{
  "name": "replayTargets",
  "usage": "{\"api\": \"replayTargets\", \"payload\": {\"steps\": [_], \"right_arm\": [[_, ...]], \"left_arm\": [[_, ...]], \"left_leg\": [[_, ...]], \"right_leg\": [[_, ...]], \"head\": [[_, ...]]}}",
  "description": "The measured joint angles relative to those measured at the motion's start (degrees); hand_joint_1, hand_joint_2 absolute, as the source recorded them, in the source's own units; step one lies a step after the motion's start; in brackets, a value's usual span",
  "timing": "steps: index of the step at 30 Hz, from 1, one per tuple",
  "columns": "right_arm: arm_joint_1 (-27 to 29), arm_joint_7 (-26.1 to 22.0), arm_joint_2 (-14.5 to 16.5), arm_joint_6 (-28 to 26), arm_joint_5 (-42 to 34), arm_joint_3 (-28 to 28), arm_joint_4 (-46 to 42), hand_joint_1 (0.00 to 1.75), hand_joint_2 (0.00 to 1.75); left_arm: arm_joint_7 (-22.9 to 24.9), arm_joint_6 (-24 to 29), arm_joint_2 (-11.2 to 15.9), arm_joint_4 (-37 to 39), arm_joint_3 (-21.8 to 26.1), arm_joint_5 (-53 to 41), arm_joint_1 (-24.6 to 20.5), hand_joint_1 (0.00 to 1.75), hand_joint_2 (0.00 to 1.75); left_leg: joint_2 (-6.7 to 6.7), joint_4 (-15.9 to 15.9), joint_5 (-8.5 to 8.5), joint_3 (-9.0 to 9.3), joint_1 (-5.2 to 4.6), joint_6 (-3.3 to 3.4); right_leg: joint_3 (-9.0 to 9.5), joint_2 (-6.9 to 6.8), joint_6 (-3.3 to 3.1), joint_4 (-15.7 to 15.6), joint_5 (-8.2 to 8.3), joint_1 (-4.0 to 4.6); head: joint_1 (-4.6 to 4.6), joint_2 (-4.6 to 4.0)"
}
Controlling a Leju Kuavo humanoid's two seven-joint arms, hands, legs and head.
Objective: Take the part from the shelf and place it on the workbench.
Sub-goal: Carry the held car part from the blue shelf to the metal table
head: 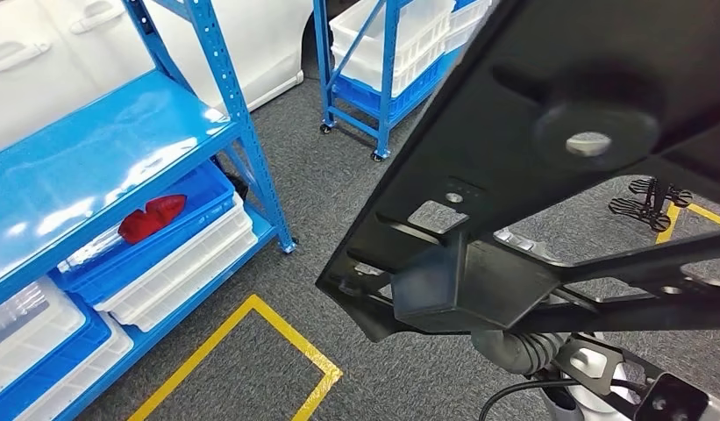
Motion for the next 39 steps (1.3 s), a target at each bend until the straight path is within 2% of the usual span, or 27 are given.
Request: {"api": "replayTargets", "payload": {"steps": [2,3,4,5,6,8,10,12,14,16,18,19,20,21,23,25,27,28,30,31,32,33,34,35,36,37,39], "right_arm": [[-0.9,0.1,0.0,0.3,-0.2,0.4,0.8,1.75,1.75],[-1.0,0.2,0.0,0.4,-0.3,0.6,1.2,1.75,1.75],[-1.1,0.3,0.0,0.5,-0.3,0.7,1.4,1.75,1.75],[-1.2,0.4,0.0,0.5,-0.3,0.8,1.7,1.75,1.75],[-1.4,0.5,-0.1,0.6,-0.4,0.9,1.9,1.75,1.75],[-2.1,0.8,-0.1,0.7,-0.6,1.1,2.4,1.75,1.75],[-3.2,1.5,-0.1,1.1,-1.2,1.4,2.9,1.75,1.75],[-4.0,2.4,-0.1,1.5,-2.1,1.5,3.4,1.75,1.75],[-4.8,3.0,-0.2,1.6,-2.7,1.5,3.7,1.75,1.75],[-5.6,3.2,-0.4,1.7,-3.1,1.5,4.1,1.75,1.75],[-5.8,3.1,-0.6,1.7,-3.6,1.5,4.4,1.75,1.75],[-5.8,3.0,-0.8,1.8,-3.9,1.4,4.6,1.75,1.75],[-5.7,2.8,-1.1,1.8,-4.2,1.3,4.7,1.75,1.75],[-5.6,2.6,-1.3,1.8,-4.4,1.1,4.8,1.75,1.75],[-5.7,2.5,-1.7,1.9,-4.6,0.7,4.9,1.75,1.75],[-5.7,2.4,-1.9,1.9,-4.7,0.6,4.9,1.75,1.75],[-5.6,2.2,-1.9,2.0,-4.3,0.5,4.9,1.75,1.75],[-5.5,2.0,-1.9,2.1,-3.9,0.5,4.9,1.75,1.75],[-5.2,1.7,-1.8,2.0,-3.0,0.6,4.9,1.75,1.75],[-5.0,1.5,-1.8,2.0,-2.7,0.7,5.0,1.75,1.75],[-4.8,1.3,-1.7,1.9,-2.5,0.7,5.0,1.75,1.75],[-4.5,1.2,-1.7,1.9,-2.3,0.8,5.0,1.75,1.75],[-4.1,1.0,-1.7,1.9,-2.1,0.8,5.1,1.75,1.75],[-3.8,0.9,-1.7,1.9,-1.9,0.8,5.1,1.75,1.75],[-3.5,0.8,-1.7,1.9,-1.8,0.8,5.1,1.75,1.75],[-3.3,0.6,-1.7,2.0,-1.7,0.8,5.1,1.75,1.75],[-2.8,0.3,-1.7,2.8,-1.8,0.5,5.0,1.75,1.75]], "left_arm": [[0.5,0.1,-0.4,0.0,0.0,-0.2,0.2,0.00,1.75],[0.7,0.2,-0.7,0.0,0.0,-0.2,0.4,0.00,1.75],[0.8,0.4,-1.0,0.0,0.0,-0.3,0.5,0.00,1.75],[0.9,0.5,-1.3,0.0,0.0,-0.4,0.6,0.00,1.75],[1.0,0.5,-1.6,0.1,0.0,-0.5,0.6,0.00,1.75],[1.1,0.6,-1.9,0.1,0.0,-0.6,0.6,0.00,1.75],[1.2,0.7,-2.3,0.1,0.0,-0.7,0.6,0.00,1.75],[1.3,0.7,-2.6,0.1,0.0,-0.8,0.5,0.00,1.75],[1.4,0.7,-2.9,0.1,0.0,-0.9,0.3,0.00,1.75],[1.5,0.7,-3.0,0.1,0.0,-0.9,0.3,0.00,1.75],[1.5,0.8,-3.0,0.1,0.0,-0.7,0.5,0.00,1.75],[1.5,0.9,-3.0,0.1,0.0,-0.7,0.5,0.00,1.75],[1.4,0.9,-3.0,0.1,0.0,-0.7,0.5,0.00,1.75],[1.4,0.9,-3.0,0.1,0.0,-0.7,0.5,0.00,1.75],[1.4,0.9,-3.0,0.1,0.0,-0.8,0.5,0.00,1.75],[1.4,0.9,-3.0,0.1,0.0,-0.9,0.5,0.00,1.75],[1.0,0.7,-3.0,0.1,0.0,-1.0,0.4,0.00,1.75],[0.6,0.4,-3.0,0.1,0.0,-1.1,0.3,0.00,1.75],[-0.2,-0.3,-3.1,0.1,0.0,-1.2,0.2,0.00,1.75],[-0.6,-0.6,-3.1,0.1,0.0,-1.3,0.3,0.00,1.75],[-0.9,-0.8,-3.1,0.1,0.0,-1.3,0.4,0.00,1.75],[-1.2,-1.0,-3.1,0.1,0.0,-1.3,0.5,0.00,1.75],[-1.4,-1.1,-3.1,0.1,0.0,-1.3,0.6,0.00,1.75],[-1.5,-1.2,-3.1,0.1,0.0,-1.3,0.7,0.00,1.75],[-1.5,-1.2,-3.1,0.1,0.0,-1.3,0.7,0.00,1.75],[-1.5,-1.2,-3.0,0.1,0.0,-1.2,0.7,0.00,1.75],[-1.3,-0.9,-3.0,0.1,0.1,-1.0,0.7,0.00,1.75]], "left_leg": [[-1.89,7.9,-3.46,-3.78,0.06,-0.21],[-2.22,10.6,-4.08,-5.19,0.06,-0.26],[-2.34,11.1,-3.53,-5.65,0.07,-0.25],[-2.45,9.4,-1.87,-5.06,0.10,-0.19],[-2.88,6.0,0.41,-3.64,0.17,-0.12],[-4.82,-1.1,3.61,-0.60,0.34,0.14],[-5.86,-4.0,4.04,0.58,0.29,0.55],[-4.98,-4.4,4.15,0.68,0.24,1.19],[-3.90,-4.9,4.53,0.84,0.34,1.98],[-2.72,-5.2,4.67,0.94,0.21,2.54],[-1.41,-5.2,4.58,0.91,-0.01,2.76],[-0.77,-5.2,4.52,0.93,-0.07,2.80],[-0.18,-5.1,4.47,0.97,-0.12,2.78],[0.36,-5.1,4.38,1.06,-0.15,2.71],[1.35,-5.1,4.08,1.32,-0.35,2.33],[2.32,-5.0,3.77,1.50,-0.61,1.77],[3.38,-5.1,3.57,1.68,-0.69,1.20],[3.11,-4.9,3.23,1.71,-0.58,0.92],[0.81,-1.6,0.94,0.48,-0.34,0.48],[-0.78,1.7,-0.91,-1.02,-0.20,0.35],[-1.73,5.8,-2.76,-2.92,-0.18,0.28],[-2.16,9.4,-3.98,-4.69,-0.16,0.21],[-2.33,11.3,-4.11,-5.76,-0.15,0.19],[-2.42,10.9,-3.10,-5.83,-0.12,0.21],[-2.65,8.3,-1.10,-4.81,-0.04,0.27],[-3.50,4.3,1.25,-3.10,0.08,0.36],[-6.12,-2.5,3.89,-0.13,0.33,0.54]], "right_leg": [[-0.08,1.20,-0.22,0.0,0.07,0.08],[-0.09,1.86,-0.24,0.0,0.07,0.13],[-0.10,2.51,-0.24,0.1,0.07,0.15],[-0.09,3.18,-0.20,0.2,0.04,0.15],[-0.09,3.84,-0.12,0.4,-0.01,0.13],[-0.34,5.13,0.29,0.9,-0.16,0.19],[-0.91,6.25,0.98,1.3,-0.05,0.12],[-1.35,7.07,1.70,1.3,0.17,-0.08],[-2.19,5.51,2.20,2.9,-0.91,0.00],[-5.07,2.66,2.51,8.9,-4.11,0.02],[-8.60,1.48,2.72,16.1,-6.80,-0.19],[-9.28,1.27,2.78,17.5,-6.81,-0.30],[-8.81,1.06,2.78,16.6,-5.80,-0.38],[-7.24,0.67,2.70,13.5,-4.06,-0.42],[-3.04,-1.63,2.23,5.4,-1.09,-0.06],[-1.13,-2.96,1.63,1.4,-0.24,0.47],[-1.20,-1.82,1.11,1.0,-0.15,0.60],[-1.11,-1.23,0.81,0.8,0.00,0.52],[-0.86,-0.12,0.16,0.3,0.30,0.21],[-0.82,0.41,-0.06,0.2,0.35,0.17],[-0.83,1.03,-0.19,0.2,0.36,0.18],[-0.83,1.71,-0.24,0.3,0.35,0.20],[-0.81,2.44,-0.25,0.3,0.34,0.22],[-0.77,3.18,-0.23,0.4,0.33,0.21],[-0.72,3.93,-0.17,0.5,0.29,0.19],[-0.70,4.66,-0.06,0.6,0.22,0.14],[-0.95,6.02,0.49,1.1,0.12,0.12]], "head": [[-0.13,-0.01],[-0.15,-0.01],[-0.15,-0.01],[-0.15,-0.01],[-0.15,-0.01],[-0.12,-0.01],[-0.11,0.00],[-0.10,0.01],[0.04,-0.01],[0.25,-0.01],[0.33,-0.01],[0.34,-0.01],[0.34,-0.01],[0.34,-0.01],[0.36,-0.01],[0.29,0.00],[0.22,0.00],[0.22,-0.01],[0.11,0.00],[0.03,-0.01],[-0.05,-0.01],[-0.11,-0.01],[-0.11,-0.01],[-0.11,-0.01],[-0.11,-0.01],[-0.11,-0.01],[-0.09,-0.01]]}}
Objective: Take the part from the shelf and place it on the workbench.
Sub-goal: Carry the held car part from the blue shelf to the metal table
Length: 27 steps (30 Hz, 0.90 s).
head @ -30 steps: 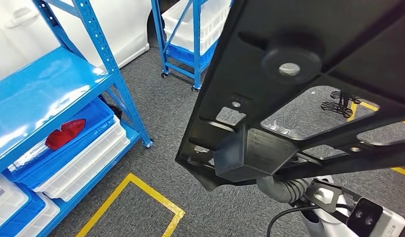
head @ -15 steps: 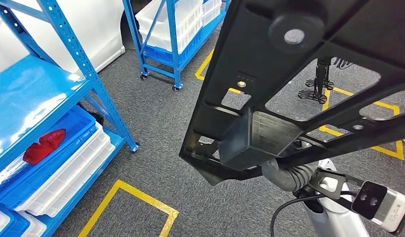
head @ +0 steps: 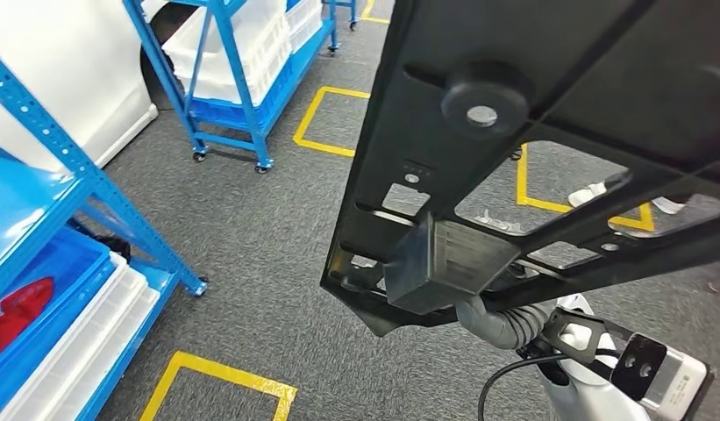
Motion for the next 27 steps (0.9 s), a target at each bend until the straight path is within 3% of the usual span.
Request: {"api": "replayTargets", "payload": {"steps": [2,4,6,8,9,11,15,16,18,19,22,23,24,26,27], "right_arm": [[0.7,-0.2,0.0,1.2,-0.2,-0.7,-0.2,1.75,1.75],[1.5,-0.3,0.0,1.9,-0.3,-1.7,-0.4,1.75,1.75],[1.8,-0.3,0.0,2.2,-0.4,-2.6,-0.6,1.75,1.75],[2.0,-0.4,0.0,2.2,-0.4,-3.2,-0.8,1.75,1.75],[2.2,-0.4,0.0,2.3,-0.4,-3.4,-0.8,1.75,1.75],[2.5,-0.4,0.0,2.3,-0.4,-3.6,-0.8,1.75,1.75],[2.6,-0.4,0.0,2.3,-0.4,-3.7,-0.8,1.75,1.75],[2.7,-0.4,0.0,2.3,-0.4,-3.7,-0.8,1.75,1.75],[2.8,-0.4,0.0,2.3,-0.3,-3.8,-0.8,1.75,1.75],[2.9,-0.4,0.0,2.4,-0.3,-3.8,-0.9,1.75,1.75],[2.8,-0.4,0.0,2.5,-0.2,-4.1,-1.1,1.75,1.75],[2.8,-0.4,0.0,2.5,-0.2,-4.2,-1.3,1.75,1.75],[2.7,-0.4,0.0,2.5,-0.2,-4.3,-1.4,1.75,1.75],[2.5,-0.4,0.0,2.5,-0.2,-4.3,-1.5,1.75,1.75],[2.5,-0.4,0.0,2.4,-0.2,-4.3,-1.5,1.75,1.75]], "left_arm": [[0.1,0.3,0.1,0.0,0.1,0.3,0.0,0.00,1.75],[-0.1,0.2,0.2,0.0,0.3,0.4,-0.1,0.00,1.75],[-0.4,-0.2,0.2,0.0,0.3,0.3,-0.1,0.00,1.75],[-0.7,-0.6,0.3,0.0,0.3,0.2,0.0,0.00,1.75],[-0.7,-0.8,0.3,0.0,0.3,0.1,0.1,0.00,1.75],[-0.7,-0.9,0.4,0.0,0.3,0.0,0.1,0.00,1.75],[-0.7,-0.9,0.4,0.0,0.3,0.0,0.1,0.00,1.75],[-0.7,-0.9,0.4,0.0,0.3,0.0,0.1,0.00,1.75],[-0.7,-0.9,0.4,0.0,0.3,0.0,0.0,0.00,1.75],[-0.7,-0.9,0.4,0.0,0.3,0.1,-0.1,0.00,1.75],[-0.8,-1.0,0.4,0.0,0.3,0.1,-0.4,0.00,1.75],[-0.8,-1.0,0.4,0.0,0.3,0.1,-0.5,0.00,1.75],[-0.8,-1.0,0.4,0.0,0.3,0.1,-0.6,0.00,1.75],[-0.8,-1.0,0.4,0.0,0.3,0.1,-0.5,0.00,1.75],[-0.7,-0.9,0.5,0.0,0.4,0.2,-0.4,0.00,1.75]], "left_leg": [[-1.08,-1.8,0.07,0.83,-0.10,0.30],[0.16,-2.2,0.41,1.02,-0.13,0.98],[1.63,-2.9,0.80,1.25,-0.03,1.77],[3.16,-3.0,0.88,1.29,-0.26,2.20],[3.89,-3.0,0.85,1.26,-0.38,2.26],[4.77,-3.0,0.80,1.23,-0.48,2.33],[4.97,-3.0,0.80,1.23,-0.50,2.34],[5.12,-3.0,0.79,1.23,-0.50,2.33],[5.96,-3.0,0.71,1.28,-0.51,2.26],[6.54,-3.0,0.63,1.37,-0.51,2.17],[8.97,-2.9,-0.07,1.99,-0.75,0.72],[8.68,-2.4,-0.71,1.95,-0.73,0.15],[7.51,-0.8,-1.80,1.38,-0.59,-0.13],[4.64,5.9,-5.43,-1.64,-0.36,-0.54],[4.00,10.0,-7.12,-3.62,-0.32,-0.67]], "right_leg": [[-0.43,1.22,0.77,0.1,0.17,-0.20],[-0.73,1.70,1.43,0.2,0.28,-0.33],[-2.04,-0.70,1.85,3.0,-1.50,-0.09],[-5.32,-3.80,2.13,10.1,-5.19,-0.12],[-7.08,-4.41,2.27,13.8,-6.70,-0.27],[-9.01,-4.74,2.42,17.8,-8.01,-0.47],[-9.24,-4.76,2.45,18.3,-8.02,-0.51],[-9.22,-4.78,2.46,18.2,-7.85,-0.54],[-7.61,-5.05,2.49,15.1,-5.84,-0.63],[-5.65,-5.63,2.44,11.4,-4.04,-0.64],[-0.06,-7.14,1.01,0.4,-0.50,0.01],[0.50,-6.89,0.43,-0.8,-0.31,0.12],[0.63,-6.36,0.08,-1.1,-0.13,-0.02],[0.74,-5.25,-0.36,-1.3,0.03,-0.09],[0.71,-4.62,-0.47,-1.3,0.04,-0.05]], "head": [[0.00,0.00],[0.01,-0.01],[0.27,-0.01],[0.50,0.00],[0.51,0.00],[0.52,0.00],[0.52,0.00],[0.52,0.00],[0.53,0.00],[0.53,-0.01],[0.37,0.00],[0.33,0.00],[0.30,0.01],[0.22,0.00],[0.17,0.00]]}}
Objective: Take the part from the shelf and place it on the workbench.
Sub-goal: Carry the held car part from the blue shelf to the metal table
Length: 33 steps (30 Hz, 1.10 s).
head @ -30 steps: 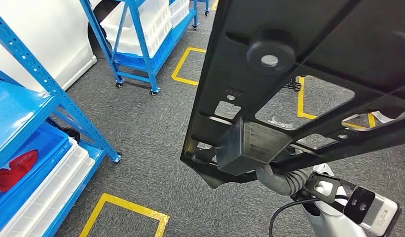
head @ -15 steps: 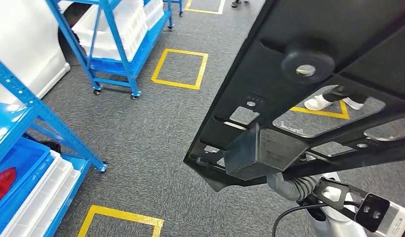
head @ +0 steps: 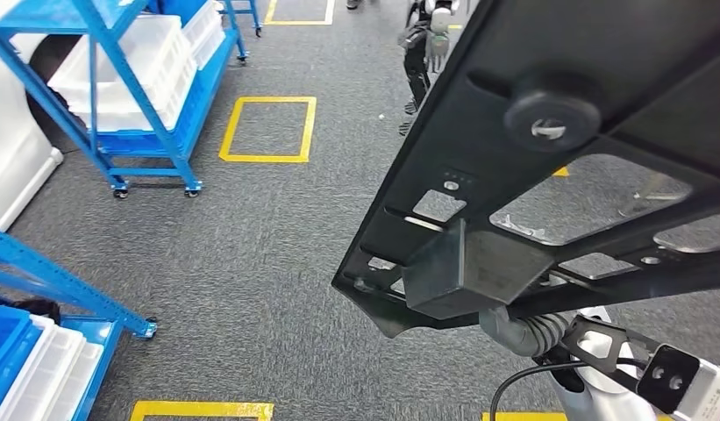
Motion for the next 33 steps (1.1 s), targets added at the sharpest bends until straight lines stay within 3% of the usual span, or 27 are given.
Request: {"api": "replayTargets", "payload": {"steps": [1,2,3,4,6,8,10,12,14,16,17,18,20,22,23,25,26,28,29,31,32,33], "right_arm": [[0.0,0.0,0.0,0.0,-0.1,0.0,0.0,1.75,1.75],[0.0,0.0,0.0,0.0,-0.4,0.0,0.0,1.75,1.75],[0.0,0.0,0.0,0.1,-0.7,0.0,0.0,1.75,1.75],[0.0,0.0,0.0,0.2,-1.0,0.0,0.0,1.75,1.75],[-0.1,0.1,0.0,0.5,-1.6,0.0,0.1,1.75,1.75],[-0.3,0.5,0.0,0.6,-2.0,0.1,0.1,1.75,1.75],[-0.3,1.3,0.0,0.5,-2.1,0.2,-0.1,1.75,1.75],[-0.4,2.1,0.0,0.2,-2.0,0.2,-0.5,1.75,1.75],[-0.5,2.7,0.0,-0.3,-1.5,0.3,-0.8,1.75,1.75],[-0.4,3.1,-0.1,-0.7,-1.0,0.3,-0.9,1.75,1.75],[-0.3,3.1,-0.1,-0.9,-0.9,0.3,-0.9,1.75,1.75],[-0.1,3.0,-0.2,-1.0,-0.8,0.3,-0.9,1.75,1.75],[0.0,2.6,-0.4,-1.4,-0.9,0.0,-1.0,1.75,1.75],[0.1,2.3,-0.6,-1.5,-1.0,-0.4,-1.2,1.75,1.75],[0.3,2.1,-0.8,-1.6,-1.1,-0.7,-1.3,1.75,1.75],[0.8,1.8,-1.2,-1.6,-1.2,-1.2,-1.5,1.75,1.75],[1.1,1.5,-1.3,-1.6,-1.2,-1.5,-1.6,1.75,1.75],[1.6,0.9,-1.5,-1.5,-1.3,-1.8,-1.7,1.75,1.75],[1.8,0.6,-1.6,-1.5,-1.3,-1.9,-1.7,1.75,1.75],[2.1,0.3,-1.6,-1.2,-1.2,-1.9,-1.7,1.75,1.75],[2.3,0.2,-1.5,-1.1,-1.1,-1.9,-1.7,1.75,1.75],[2.4,0.2,-1.5,-1.0,-0.9,-1.9,-1.7,1.75,1.75]], "left_arm": [[0.1,0.1,0.0,0.0,0.0,0.1,0.1,0.00,1.75],[0.2,0.3,0.0,0.0,0.1,0.2,0.2,0.00,1.75],[0.3,0.4,0.0,0.0,0.1,0.2,0.2,0.00,1.75],[0.3,0.5,-0.1,0.0,0.1,0.3,0.2,0.00,1.75],[0.3,0.6,-0.1,0.0,0.2,0.3,0.2,0.00,1.75],[0.3,0.7,-0.1,0.0,0.2,0.1,0.3,0.00,1.75],[0.6,0.9,-0.1,0.0,0.2,-0.2,0.3,0.00,1.75],[0.9,1.0,-0.1,0.0,0.2,-0.6,0.2,0.00,1.75],[1.2,1.0,-0.1,0.0,0.2,-0.8,0.2,0.00,1.75],[1.3,1.0,-0.1,0.0,0.2,-1.0,0.4,0.00,1.75],[1.4,1.0,-0.1,0.0,0.2,-1.0,0.4,0.00,1.75],[1.4,1.0,-0.1,0.0,0.2,-1.1,0.4,0.00,1.75],[1.4,0.9,-0.1,0.0,0.2,-1.1,0.3,0.00,1.75],[1.2,0.8,-0.1,0.0,0.2,-1.1,0.3,0.00,1.75],[1.2,0.7,-0.2,0.0,0.2,-1.3,0.3,0.00,1.75],[1.4,0.6,-0.2,0.0,0.1,-1.7,0.3,0.00,1.75],[1.5,0.6,-0.2,0.0,0.0,-2.0,0.2,0.00,1.75],[1.6,0.4,-0.2,0.0,-0.1,-2.2,0.2,0.00,1.75],[1.5,0.3,-0.3,0.0,-0.1,-2.2,0.3,0.00,1.75],[1.2,0.1,-0.4,0.0,-0.1,-2.2,0.6,0.00,1.75],[1.1,0.1,-0.4,0.0,-0.1,-2.3,0.7,0.00,1.75],[0.9,0.0,-0.5,0.0,-0.1,-2.3,0.7,0.00,1.75]], "left_leg": [[-0.24,3.1,-0.88,-1.58,0.01,-0.09],[-0.32,4.1,-0.55,-2.24,0.01,-0.12],[-0.44,2.7,0.95,-1.76,0.04,-0.08],[-0.86,-0.8,3.20,-0.32,0.10,-0.01],[-3.26,-8.6,6.69,3.05,0.36,0.25],[-4.84,-12.0,7.36,4.42,0.36,0.64],[-3.91,-12.3,7.47,4.58,0.23,1.32],[-2.56,-12.8,7.87,4.79,0.29,2.18],[-1.12,-13.1,8.02,4.86,0.16,2.74],[0.38,-13.1,7.92,4.80,-0.04,2.94],[1.12,-13.1,7.86,4.81,-0.10,2.95],[1.82,-13.1,7.77,4.86,-0.12,2.91],[3.03,-13.1,7.54,5.14,-0.17,2.66],[4.07,-13.0,7.18,5.42,-0.45,2.15],[4.57,-13.0,7.02,5.53,-0.57,1.87],[5.65,-13.0,6.77,5.82,-0.62,1.29],[5.34,-12.8,6.46,5.93,-0.52,0.97],[2.84,-9.8,4.31,4.86,-0.28,0.49],[1.22,-6.4,2.48,3.33,-0.13,0.35],[-0.12,1.7,-0.80,-0.65,-0.04,0.19],[-0.25,4.0,-1.12,-1.98,-0.02,0.14],[-0.30,4.0,-0.21,-2.25,0.01,0.15]], "right_leg": [[0.00,0.70,-0.02,0.0,0.00,0.04],[0.01,1.42,-0.01,0.1,0.00,0.05],[0.06,2.14,0.02,0.2,-0.02,0.04],[0.11,2.86,0.10,0.3,-0.07,0.01],[-0.04,4.20,0.48,0.7,-0.23,-0.01],[-0.52,5.41,1.16,1.0,-0.17,-0.13],[-0.91,6.43,1.93,1.0,0.07,-0.33],[-1.74,4.64,2.43,2.5,-1.00,-0.23],[-4.53,1.34,2.75,8.4,-4.29,-0.15],[-8.10,0.06,3.06,15.8,-7.25,-0.36],[-8.83,-0.13,3.17,17.4,-7.41,-0.47],[-8.42,-0.33,3.21,16.7,-6.55,-0.55],[-4.35,-1.94,3.02,9.3,-3.03,-0.49],[-0.73,-4.08,2.38,2.4,-0.98,0.05],[-0.07,-4.54,2.04,1.0,-0.81,0.31],[-0.13,-3.43,1.42,0.6,-0.82,0.46],[-0.01,-2.84,1.17,0.4,-0.72,0.35],[0.32,-1.74,0.57,0.0,-0.48,-0.01],[0.42,-1.18,0.37,-0.1,-0.45,-0.08],[0.44,0.20,0.16,-0.1,-0.46,-0.06],[0.47,0.96,0.14,-0.1,-0.46,-0.04],[0.55,1.72,0.17,0.0,-0.48,-0.03]], "head": [[0.01,-0.01],[-0.01,-0.01],[-0.03,-0.01],[-0.04,-0.01],[-0.03,-0.01],[-0.03,0.01],[-0.05,0.01],[0.08,-0.01],[0.29,-0.01],[0.39,0.00],[0.39,0.01],[0.39,0.00],[0.40,-0.01],[0.38,-0.01],[0.37,-0.01],[0.32,0.00],[0.31,-0.01],[0.18,0.00],[0.07,-0.01],[-0.10,-0.01],[-0.12,-0.01],[-0.12,-0.01]]}}
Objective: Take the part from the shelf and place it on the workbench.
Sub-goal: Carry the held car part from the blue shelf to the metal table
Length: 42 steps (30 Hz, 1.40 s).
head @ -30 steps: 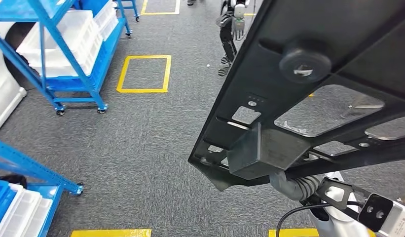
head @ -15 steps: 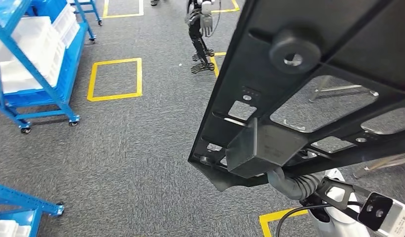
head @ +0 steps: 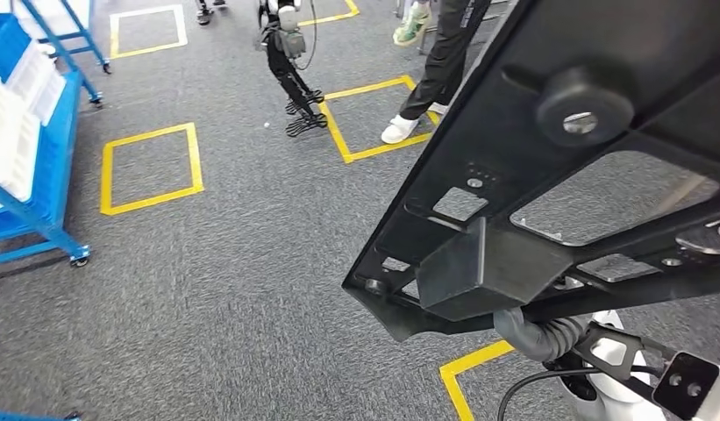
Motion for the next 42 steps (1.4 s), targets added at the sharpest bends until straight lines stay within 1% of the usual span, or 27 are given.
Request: {"api": "replayTargets", "payload": {"steps": [1,2,4,6,8,10,12,13,14,15,16,18,20,21,23,25,27,29,30,31,32,34,36,38,39,40,42], "right_arm": [[0.0,0.0,0.1,0.0,0.2,0.0,0.0,1.75,1.75],[0.0,-0.1,0.2,-0.1,0.4,0.1,0.0,1.75,1.75],[-0.2,-0.1,0.6,-0.5,0.9,0.4,0.0,1.75,1.75],[-0.4,-0.1,0.8,-0.9,1.2,0.9,0.0,1.75,1.75],[-0.5,-0.1,0.9,-1.5,1.4,1.4,0.0,1.75,1.75],[-0.9,-0.1,0.9,-1.9,1.6,2.0,0.0,1.75,1.75],[-1.6,-0.1,0.9,-2.0,1.7,2.5,0.1,1.75,1.75],[-1.8,-0.1,0.9,-2.1,1.7,2.8,0.1,1.75,1.75],[-1.9,0.0,0.9,-2.1,1.7,3.1,0.2,1.75,1.75],[-2.0,0.1,0.9,-2.2,1.6,3.2,0.3,1.75,1.75],[-2.3,0.3,0.9,-2.4,1.6,3.4,0.4,1.75,1.75],[-3.1,0.8,0.9,-3.1,1.6,3.7,0.5,1.75,1.75],[-3.8,1.0,0.9,-4.0,1.7,4.0,0.4,1.75,1.75],[-3.9,1.0,0.9,-4.4,1.6,4.1,0.4,1.75,1.75],[-4.1,1.2,0.6,-5.0,1.2,4.1,0.2,1.75,1.75],[-4.3,1.5,0.4,-5.5,0.6,4.2,-0.1,1.75,1.75],[-4.6,1.7,0.4,-5.8,0.2,4.3,-0.3,1.75,1.75],[-4.7,1.8,0.4,-5.9,0.0,4.4,-0.3,1.75,1.75],[-4.7,1.8,0.4,-5.9,0.0,4.6,-0.3,1.75,1.75],[-4.7,1.9,0.4,-5.9,0.0,4.7,-0.3,1.75,1.75],[-4.8,1.9,0.4,-5.9,-0.1,4.8,-0.3,1.75,1.75],[-5.1,1.9,0.4,-5.9,-0.2,4.9,-0.2,1.75,1.75],[-5.4,1.9,0.4,-5.8,-0.3,5.1,-0.1,1.75,1.75],[-5.4,1.9,0.4,-5.7,-0.4,5.3,-0.1,1.75,1.75],[-5.4,1.8,0.4,-5.7,-0.4,5.4,-0.1,1.75,1.75],[-5.5,1.8,0.5,-5.6,-0.4,5.5,-0.1,1.75,1.75],[-5.7,1.7,0.5,-5.6,-0.4,5.8,0.0,1.75,1.75]], "left_arm": [[-0.2,-0.1,-0.1,0.0,0.0,0.0,0.0,0.00,1.75],[-0.4,-0.3,-0.1,0.0,0.0,0.0,-0.1,0.00,1.75],[-0.7,-0.6,-0.1,0.0,0.0,0.0,-0.1,0.00,1.75],[-0.9,-0.7,-0.1,0.0,0.0,0.0,-0.2,0.00,1.75],[-0.9,-0.7,-0.1,0.0,0.0,0.0,-0.4,0.00,1.75],[-0.8,-0.7,-0.1,0.0,0.0,0.1,-0.5,0.00,1.75],[-0.8,-0.7,-0.1,0.0,0.0,0.2,-0.4,0.00,1.75],[-0.7,-0.7,-0.1,0.0,0.0,0.2,-0.3,0.00,1.75],[-0.7,-0.7,-0.1,0.0,0.0,0.2,-0.3,0.00,1.75],[-0.6,-0.7,-0.1,0.0,0.0,0.2,-0.3,0.00,1.75],[-0.5,-0.7,-0.1,0.0,0.0,0.2,-0.4,0.00,1.75],[-0.5,-0.9,-0.2,0.0,0.0,0.1,-0.7,0.00,1.75],[-0.4,-1.1,-0.2,0.0,0.0,-0.2,-0.8,0.00,1.75],[-0.3,-1.1,-0.2,0.0,0.0,-0.3,-0.9,0.00,1.75],[-0.1,-1.2,-0.1,0.0,-0.1,-0.6,-1.0,0.00,1.75],[0.3,-1.3,0.0,0.0,-0.2,-1.0,-1.2,0.00,1.75],[0.6,-1.5,0.2,0.0,-0.2,-1.4,-1.1,0.00,1.75],[0.8,-1.7,0.3,0.0,-0.3,-1.4,-0.9,0.00,1.75],[0.8,-1.8,0.4,0.0,-0.3,-1.3,-0.9,0.00,1.75],[0.8,-1.9,0.4,0.0,-0.3,-1.3,-0.9,0.00,1.75],[0.8,-2.0,0.5,0.0,-0.3,-1.3,-0.9,0.00,1.75],[0.7,-2.2,0.6,0.0,-0.3,-1.3,-0.9,0.00,1.75],[0.4,-2.5,0.6,0.0,-0.3,-1.3,-0.9,0.00,1.75],[0.2,-2.8,0.5,0.0,-0.3,-1.3,-1.1,0.00,1.75],[0.1,-2.8,0.5,0.0,-0.3,-1.3,-1.2,0.00,1.75],[0.0,-2.9,0.5,0.0,-0.3,-1.4,-1.2,0.00,1.75],[0.0,-3.0,0.5,0.0,-0.4,-1.4,-1.1,0.00,1.75]], "left_leg": [[-0.17,-2.4,1.97,0.87,0.05,0.06],[-0.84,-6.4,4.42,2.52,0.15,0.14],[-3.44,-13.6,7.46,5.57,0.38,0.35],[-4.77,-16.0,7.66,6.50,0.32,0.73],[-3.67,-16.5,7.87,6.66,0.26,1.46],[-2.34,-17.0,8.24,6.86,0.36,2.24],[-0.85,-17.2,8.28,6.89,0.19,2.65],[-0.08,-17.2,8.24,6.86,0.08,2.72],[0.66,-17.2,8.17,6.86,-0.01,2.78],[1.37,-17.2,8.11,6.87,-0.07,2.79],[2.02,-17.1,8.04,6.94,-0.10,2.75],[3.22,-17.1,7.81,7.23,-0.22,2.51],[4.20,-17.1,7.55,7.48,-0.44,2.05],[4.68,-17.1,7.45,7.57,-0.50,1.77],[5.38,-17.1,7.24,7.74,-0.47,1.16],[3.59,-15.2,5.78,7.19,-0.31,0.61],[0.87,-8.9,2.35,4.43,-0.10,0.24],[0.08,-1.5,-0.26,0.78,0.01,0.00],[0.00,-0.1,-0.10,-0.10,0.05,-0.08],[-0.05,-1.2,1.25,0.15,0.12,-0.13],[-0.40,-4.4,3.44,1.46,0.26,-0.14],[-2.90,-12.3,6.87,4.78,0.68,-0.11],[-4.78,-15.8,7.53,6.19,0.82,0.21],[-3.96,-16.0,7.58,6.31,0.66,0.95],[-3.33,-16.2,7.76,6.42,0.66,1.40],[-2.63,-16.4,7.95,6.52,0.70,1.81],[-1.19,-16.7,8.11,6.57,0.63,2.35]], "right_leg": [[0.12,0.75,0.07,0.1,-0.04,-0.02],[0.24,1.46,0.19,0.2,-0.12,-0.06],[0.13,2.79,0.67,0.6,-0.31,-0.03],[-0.39,4.02,1.41,0.8,-0.22,-0.18],[-0.77,4.67,2.16,0.8,-0.09,-0.42],[-1.94,2.31,2.63,3.2,-1.65,-0.31],[-5.20,-0.91,2.99,10.1,-5.25,-0.30],[-7.07,-1.58,3.17,13.9,-6.80,-0.40],[-8.36,-1.86,3.30,16.5,-7.49,-0.51],[-8.61,-2.03,3.36,17.1,-7.10,-0.57],[-7.61,-2.27,3.32,15.1,-5.68,-0.58],[-3.24,-4.14,2.82,6.8,-2.10,-0.25],[-0.33,-5.82,2.05,1.0,-0.45,0.33],[-0.07,-5.97,1.75,0.3,-0.51,0.59],[-0.15,-4.68,1.27,0.1,-0.22,0.48],[0.13,-3.54,0.70,-0.5,0.15,0.07],[0.29,-2.47,0.32,-0.7,0.33,-0.11],[0.24,-1.14,0.20,-0.6,0.34,-0.08],[0.23,-0.41,0.22,-0.5,0.30,-0.10],[0.23,0.34,0.30,-0.3,0.25,-0.14],[0.24,1.07,0.44,-0.1,0.15,-0.20],[-0.01,2.46,0.92,0.5,-0.13,-0.25],[-0.56,3.65,1.61,1.0,-0.18,-0.29],[-0.95,4.71,2.41,0.9,0.08,-0.47],[-1.15,4.34,2.73,1.1,-0.06,-0.49],[-1.68,3.24,2.97,2.1,-0.74,-0.47],[-4.32,-0.07,3.32,7.6,-3.82,-0.42]], "head": [[0.01,0.00],[0.00,0.00],[0.04,0.01],[0.02,0.01],[-0.05,0.01],[0.26,0.01],[0.59,0.01],[0.62,0.01],[0.61,0.01],[0.62,0.00],[0.62,0.01],[0.62,0.01],[0.58,0.01],[0.55,0.01],[0.55,0.02],[0.46,0.02],[0.28,0.01],[0.19,0.01],[0.17,0.01],[0.16,0.01],[0.17,0.00],[0.17,0.00],[0.16,0.01],[0.15,0.02],[0.19,0.01],[0.37,0.01],[0.71,0.01]]}}
